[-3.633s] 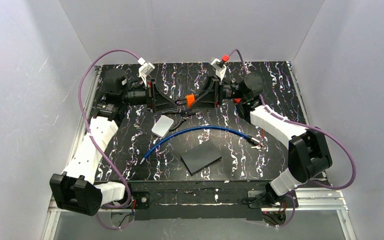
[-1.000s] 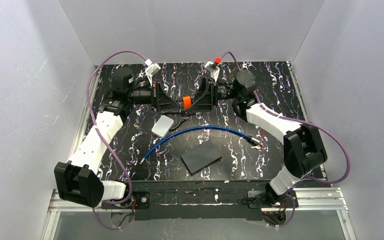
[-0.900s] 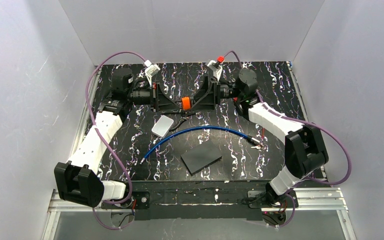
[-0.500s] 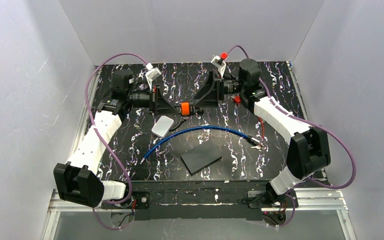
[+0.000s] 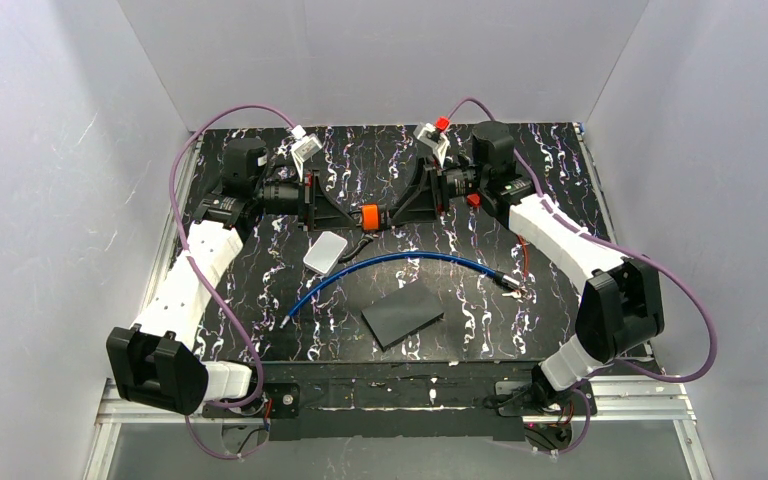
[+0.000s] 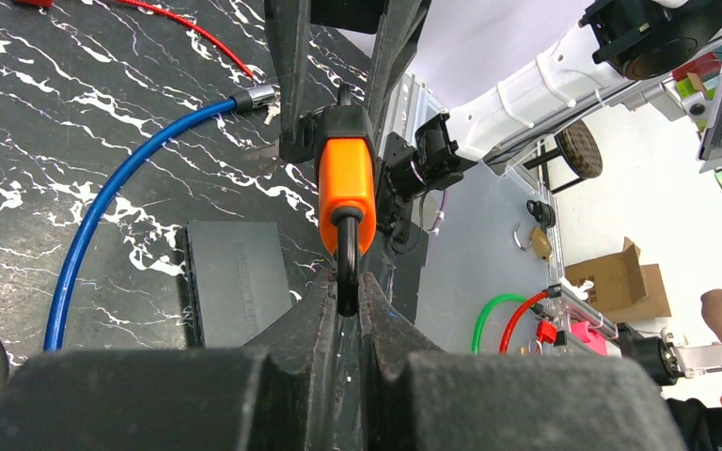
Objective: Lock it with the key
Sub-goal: Lock the lock.
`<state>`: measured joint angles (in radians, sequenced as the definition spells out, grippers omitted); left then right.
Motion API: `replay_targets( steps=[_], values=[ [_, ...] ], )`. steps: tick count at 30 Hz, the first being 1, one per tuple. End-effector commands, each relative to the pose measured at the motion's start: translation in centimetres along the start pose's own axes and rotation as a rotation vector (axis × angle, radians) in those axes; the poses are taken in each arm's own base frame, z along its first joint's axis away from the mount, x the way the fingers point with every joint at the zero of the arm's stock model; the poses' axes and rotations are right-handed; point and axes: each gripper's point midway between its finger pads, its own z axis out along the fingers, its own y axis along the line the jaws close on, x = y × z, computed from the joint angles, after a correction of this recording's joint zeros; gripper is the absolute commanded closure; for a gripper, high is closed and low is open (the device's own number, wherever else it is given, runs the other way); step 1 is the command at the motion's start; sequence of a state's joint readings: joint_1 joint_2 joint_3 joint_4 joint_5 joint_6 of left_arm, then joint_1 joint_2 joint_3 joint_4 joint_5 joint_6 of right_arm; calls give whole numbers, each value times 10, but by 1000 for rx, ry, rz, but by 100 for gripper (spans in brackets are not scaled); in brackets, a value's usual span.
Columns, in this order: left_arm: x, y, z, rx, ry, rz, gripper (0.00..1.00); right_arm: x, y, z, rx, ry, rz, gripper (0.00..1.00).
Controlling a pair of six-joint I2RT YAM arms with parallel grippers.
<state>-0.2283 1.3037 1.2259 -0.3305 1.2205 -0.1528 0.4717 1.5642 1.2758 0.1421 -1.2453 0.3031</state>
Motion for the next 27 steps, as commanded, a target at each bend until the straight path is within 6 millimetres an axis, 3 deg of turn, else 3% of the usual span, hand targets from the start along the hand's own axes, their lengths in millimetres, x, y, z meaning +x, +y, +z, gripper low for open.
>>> replay_targets(
  steps=[1, 8, 11, 19, 27],
  values=[
    [-13, -18, -4, 49, -12, 66, 100, -21, 21, -3, -18, -7, -112, 58],
    [-11, -17, -4, 49, -7, 56, 100, -24, 23, -3, -22, -8, -120, 59],
    [-10, -17, -4, 48, -4, 51, 100, -25, 24, -3, -25, -7, -123, 73],
    [-10, -12, -4, 26, -1, 45, 100, -24, 28, -4, -34, -3, -126, 99],
    [-19, -9, -11, 0, -30, 52, 100, -22, 18, -18, 18, -16, -114, 99]
  ],
)
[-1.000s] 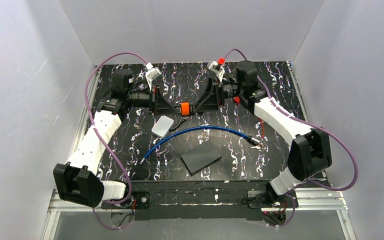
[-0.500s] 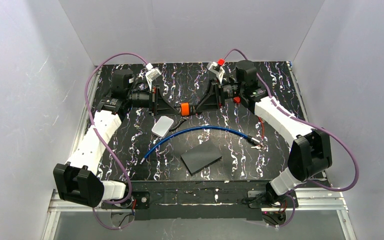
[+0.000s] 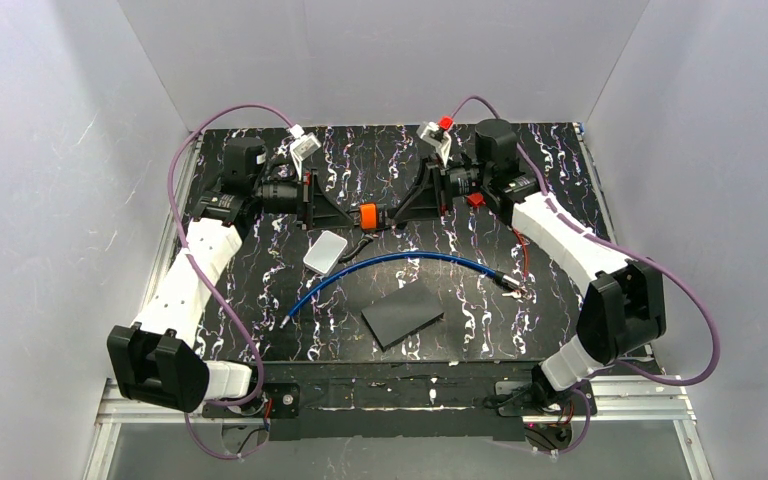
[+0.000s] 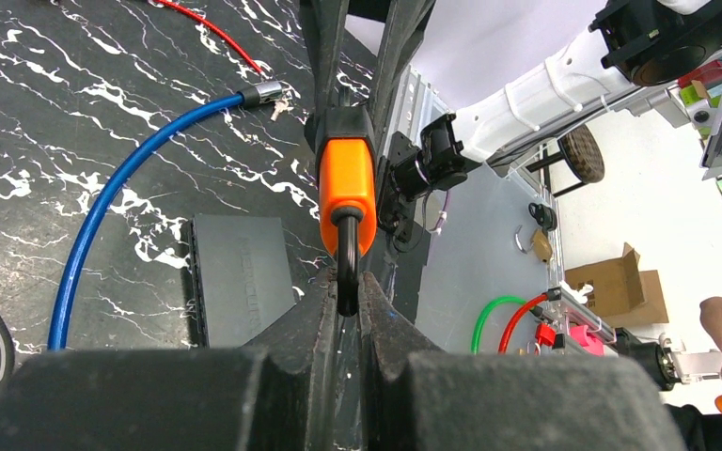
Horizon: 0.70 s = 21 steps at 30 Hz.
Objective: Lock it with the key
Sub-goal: Lock the lock.
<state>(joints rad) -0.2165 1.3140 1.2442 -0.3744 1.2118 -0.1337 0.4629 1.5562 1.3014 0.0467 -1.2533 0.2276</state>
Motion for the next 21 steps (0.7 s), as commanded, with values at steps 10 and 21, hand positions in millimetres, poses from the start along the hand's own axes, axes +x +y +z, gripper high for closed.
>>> replay_targets(
  steps=[10, 21],
  values=[
    [-22, -9, -15, 8, -51, 63, 100, -26, 5, -41, 70, -60, -85, 99],
    [-23, -2, -14, 4, -60, 49, 100, -29, -18, -86, 164, -120, -41, 99]
  ],
)
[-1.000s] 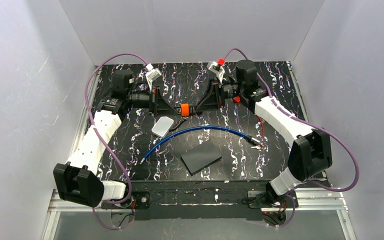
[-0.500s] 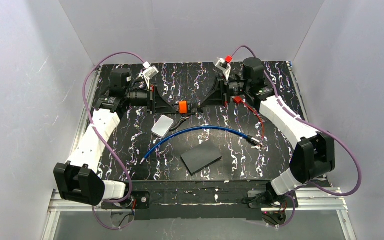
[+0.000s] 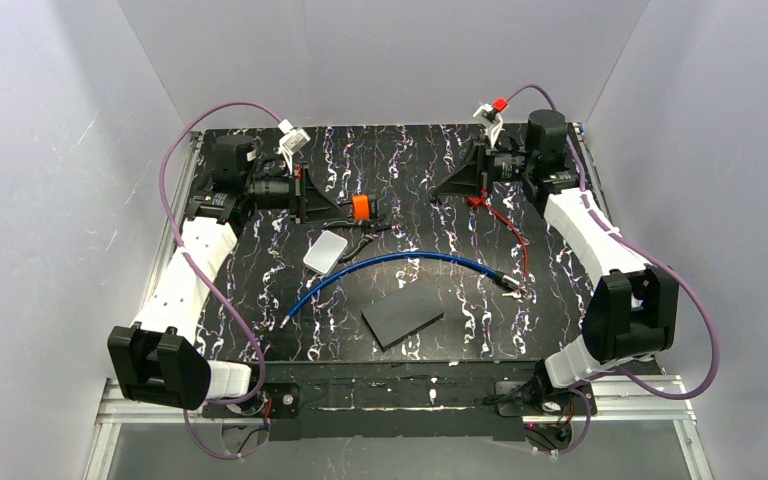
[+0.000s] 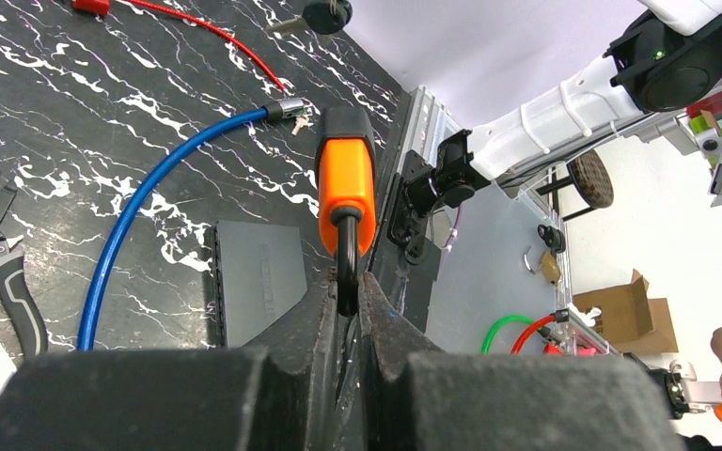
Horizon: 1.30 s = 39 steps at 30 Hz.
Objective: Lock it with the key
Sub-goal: Lock the lock, then place the key at the center of the board.
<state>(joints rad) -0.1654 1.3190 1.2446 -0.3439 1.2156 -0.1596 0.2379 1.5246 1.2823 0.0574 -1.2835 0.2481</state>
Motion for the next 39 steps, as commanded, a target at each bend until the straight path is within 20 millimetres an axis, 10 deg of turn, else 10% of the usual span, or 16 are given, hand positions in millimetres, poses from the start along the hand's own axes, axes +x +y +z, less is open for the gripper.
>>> replay_targets(
  steps=[1, 15, 32, 39],
  values=[
    [-13, -12, -3, 35, -20, 53, 100, -12, 7, -17, 9, -28, -43, 99],
    [-4, 2, -2, -15, -6, 30, 100, 17, -121, -77, 528, 53, 62, 99],
    [-2, 56, -25, -219, -27, -70, 100, 43, -236, 46, 695, 172, -9, 99],
    [4, 66, -26, -236, -8, -76, 100, 41, -274, 54, 766, 157, -33, 99]
  ],
)
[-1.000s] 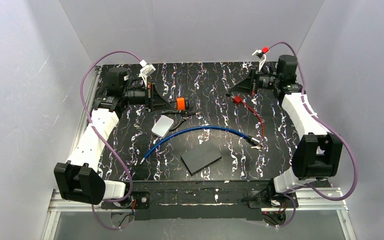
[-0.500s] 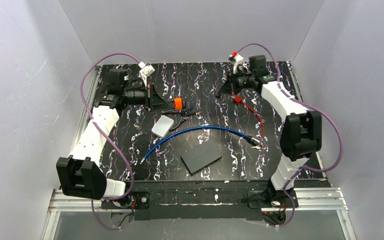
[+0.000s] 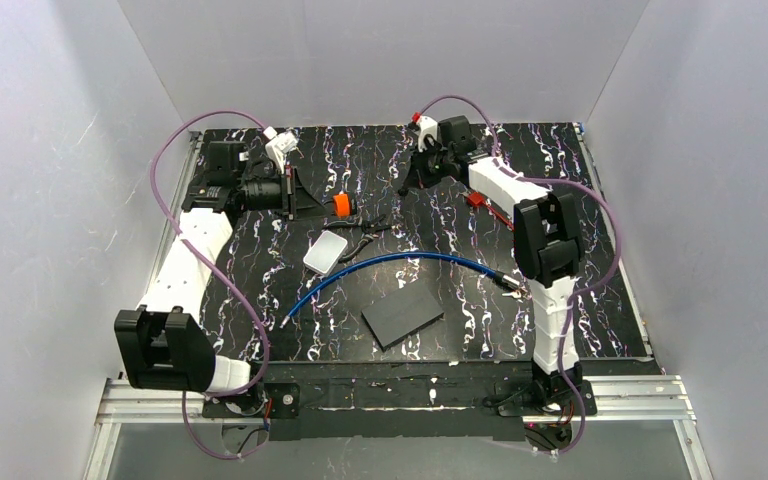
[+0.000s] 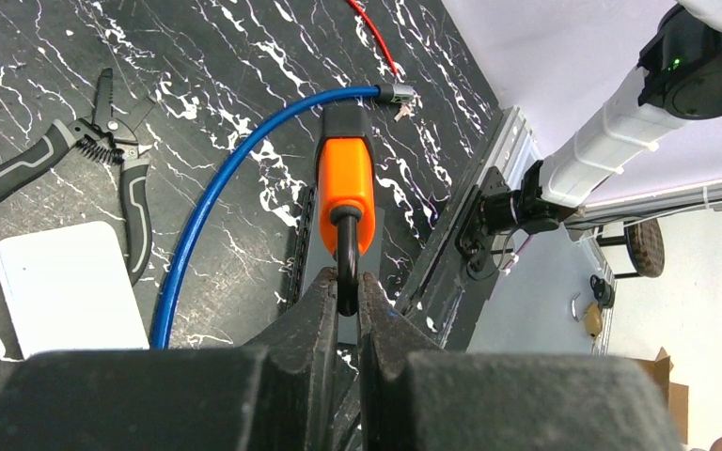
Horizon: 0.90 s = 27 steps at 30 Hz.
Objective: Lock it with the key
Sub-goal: Place the key at the center of the board.
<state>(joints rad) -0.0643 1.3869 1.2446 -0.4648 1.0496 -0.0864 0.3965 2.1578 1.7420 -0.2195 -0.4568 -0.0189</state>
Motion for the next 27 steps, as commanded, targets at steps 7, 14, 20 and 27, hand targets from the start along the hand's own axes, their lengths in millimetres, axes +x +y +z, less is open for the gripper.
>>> replay_targets(
  steps=[7, 14, 20, 27],
  values=[
    [-6, 3, 1, 14, 4, 37, 100, -49, -45, 17, 172, -129, -58, 99],
    [-4, 10, 4, 8, 16, 24, 100, -36, -73, 33, 197, -116, -26, 99],
    [-3, 15, 6, 3, 22, 12, 100, -38, -92, 34, 233, -118, -15, 90],
    [-2, 19, 9, -16, 33, 1, 100, -54, -93, 9, 244, -134, -48, 53]
  ],
)
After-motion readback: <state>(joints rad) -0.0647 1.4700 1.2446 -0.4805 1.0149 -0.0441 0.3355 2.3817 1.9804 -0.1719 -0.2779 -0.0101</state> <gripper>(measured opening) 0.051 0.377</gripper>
